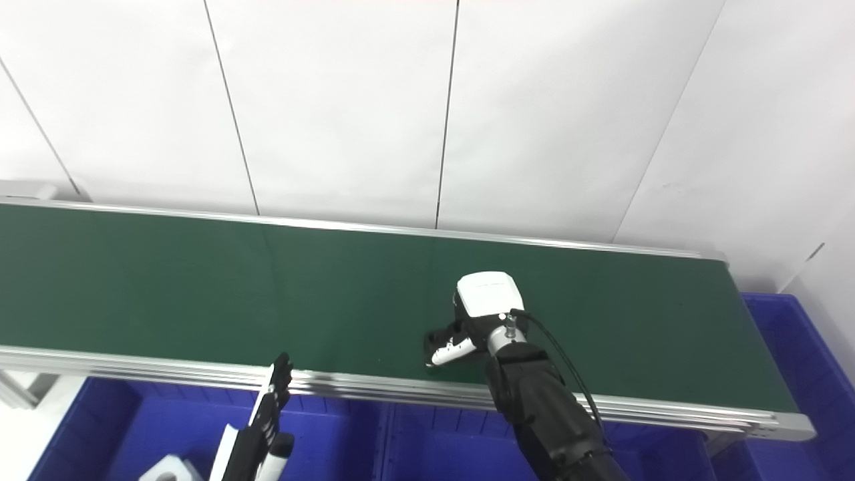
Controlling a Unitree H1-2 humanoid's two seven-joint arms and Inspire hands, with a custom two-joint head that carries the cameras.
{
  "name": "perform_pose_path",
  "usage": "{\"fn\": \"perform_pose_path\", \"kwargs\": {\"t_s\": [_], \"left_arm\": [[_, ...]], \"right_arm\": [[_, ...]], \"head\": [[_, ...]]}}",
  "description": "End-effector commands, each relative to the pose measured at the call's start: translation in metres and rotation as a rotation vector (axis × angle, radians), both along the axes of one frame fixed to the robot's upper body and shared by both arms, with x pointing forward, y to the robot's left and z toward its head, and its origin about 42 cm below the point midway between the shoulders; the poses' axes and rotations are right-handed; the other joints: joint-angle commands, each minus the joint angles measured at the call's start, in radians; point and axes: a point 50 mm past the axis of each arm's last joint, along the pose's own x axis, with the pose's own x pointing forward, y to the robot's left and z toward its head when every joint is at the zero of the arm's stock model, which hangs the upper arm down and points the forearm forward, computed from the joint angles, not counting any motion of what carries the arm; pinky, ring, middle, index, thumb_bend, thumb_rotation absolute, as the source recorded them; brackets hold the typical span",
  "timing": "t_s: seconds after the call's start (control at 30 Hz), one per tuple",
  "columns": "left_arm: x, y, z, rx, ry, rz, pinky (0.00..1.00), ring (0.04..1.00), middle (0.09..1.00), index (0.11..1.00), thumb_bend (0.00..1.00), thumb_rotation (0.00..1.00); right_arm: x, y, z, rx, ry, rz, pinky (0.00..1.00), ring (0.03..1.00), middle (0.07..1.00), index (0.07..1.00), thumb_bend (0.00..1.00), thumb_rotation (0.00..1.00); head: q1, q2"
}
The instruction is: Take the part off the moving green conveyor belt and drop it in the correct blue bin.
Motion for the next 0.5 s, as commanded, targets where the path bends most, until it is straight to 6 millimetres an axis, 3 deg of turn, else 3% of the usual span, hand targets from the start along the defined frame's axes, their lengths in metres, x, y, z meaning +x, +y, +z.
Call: {"fn": "perform_pose_path", "kwargs": {"t_s": [0.0,0.2,0.33,0.47], "left_arm": [[0.0022,0.0004,0.0103,0.004,-0.044,-0.002,1.00,1.000,1.000,1.000,0.76,0.99],[0.0015,0.0019,0.0118,0.004,-0.037,0.002,1.00,1.000,1.000,1.000,0.76,1.00],[0.0019,0.0025,0.0121,0.010,-0.037,0.007,1.00,0.995,1.000,1.000,0.73,1.00],[0.0023,0.0024,0.0118,0.012,-0.035,0.010,1.00,0.994,1.000,1.000,0.73,1.00]], "right_arm": [[0.0024,-0.0078,-0.0008,0.003,-0.023,-0.016,0.16,0.227,0.294,0.333,0.55,0.36],[-0.0006,-0.0117,-0.0040,0.067,-0.078,-0.016,0.15,0.212,0.289,0.326,0.48,0.38],[-0.0016,-0.0118,-0.0033,0.095,-0.115,-0.022,0.13,0.193,0.273,0.313,0.48,0.44],[-0.0038,-0.0119,-0.0004,0.155,-0.137,-0.024,0.12,0.176,0.256,0.304,0.48,0.42]], "head": [[0.000,0.000],[-0.004,0.005],[-0.009,0.007],[-0.013,0.009]]}}
